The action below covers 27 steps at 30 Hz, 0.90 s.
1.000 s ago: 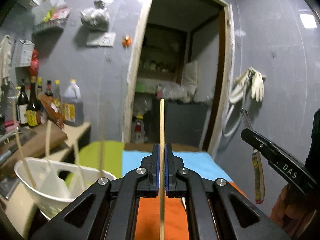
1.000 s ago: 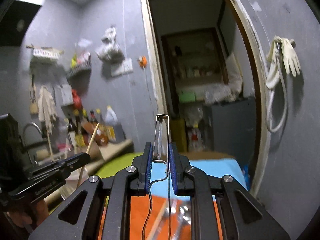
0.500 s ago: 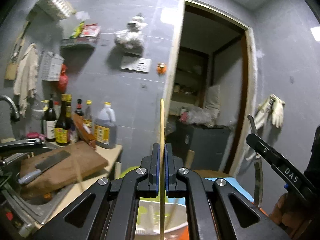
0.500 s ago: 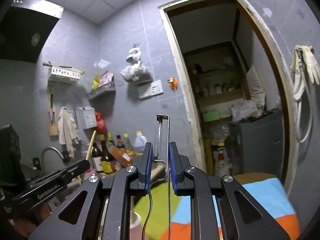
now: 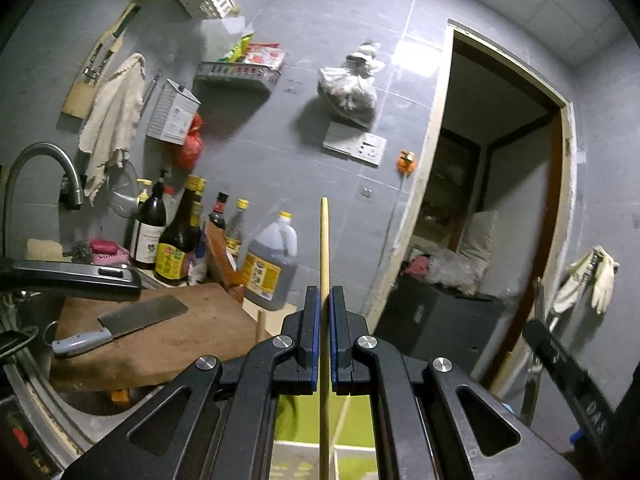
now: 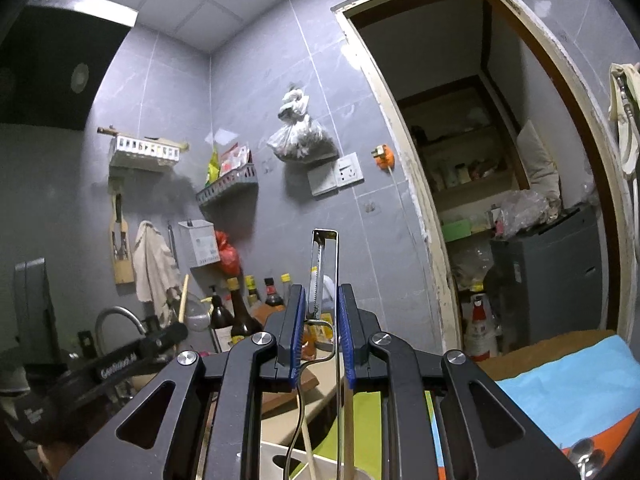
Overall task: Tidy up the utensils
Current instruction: 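Carry the peeler and chopstick to the white caddy and open both tools over it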
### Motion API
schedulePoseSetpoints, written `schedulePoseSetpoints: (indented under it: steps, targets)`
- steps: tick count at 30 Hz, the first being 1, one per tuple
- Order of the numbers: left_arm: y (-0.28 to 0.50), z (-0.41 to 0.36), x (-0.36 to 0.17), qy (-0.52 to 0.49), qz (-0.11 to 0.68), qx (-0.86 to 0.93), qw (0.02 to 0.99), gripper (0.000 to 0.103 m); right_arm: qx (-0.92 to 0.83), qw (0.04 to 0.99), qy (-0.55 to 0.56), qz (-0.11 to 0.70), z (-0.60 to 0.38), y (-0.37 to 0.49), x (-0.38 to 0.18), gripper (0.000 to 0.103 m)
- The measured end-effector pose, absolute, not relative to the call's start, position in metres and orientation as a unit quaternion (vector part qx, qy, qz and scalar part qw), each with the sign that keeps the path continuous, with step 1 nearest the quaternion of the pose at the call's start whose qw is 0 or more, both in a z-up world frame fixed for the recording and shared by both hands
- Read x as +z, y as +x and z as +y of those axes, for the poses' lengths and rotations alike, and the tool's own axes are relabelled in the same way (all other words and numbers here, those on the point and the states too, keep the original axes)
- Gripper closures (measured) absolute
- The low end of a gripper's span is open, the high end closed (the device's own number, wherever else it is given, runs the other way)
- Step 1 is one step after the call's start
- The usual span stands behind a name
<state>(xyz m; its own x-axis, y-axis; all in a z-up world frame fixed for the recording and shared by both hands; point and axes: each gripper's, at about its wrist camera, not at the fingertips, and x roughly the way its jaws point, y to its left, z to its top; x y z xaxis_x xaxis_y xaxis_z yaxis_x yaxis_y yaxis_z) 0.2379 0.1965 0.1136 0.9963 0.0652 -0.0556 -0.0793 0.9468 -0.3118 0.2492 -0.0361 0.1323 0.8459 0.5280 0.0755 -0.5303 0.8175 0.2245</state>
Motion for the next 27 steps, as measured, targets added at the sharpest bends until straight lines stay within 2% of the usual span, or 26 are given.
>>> schedulePoseSetpoints:
  steps: [11, 27]
  targets:
    - [0.246, 0.191, 0.093, -0.149, 0.000, 0.065, 0.987, 0.101, 0.266, 0.958, 0.107, -0.006, -0.025, 0.259, 0.102, 0.089]
    - [0.242, 0.173, 0.068, -0.138, 0.037, 0.060, 0.988, 0.101, 0.286, 0.955, 0.068, 0.044, -0.020, 0.257, 0.082, 0.089]
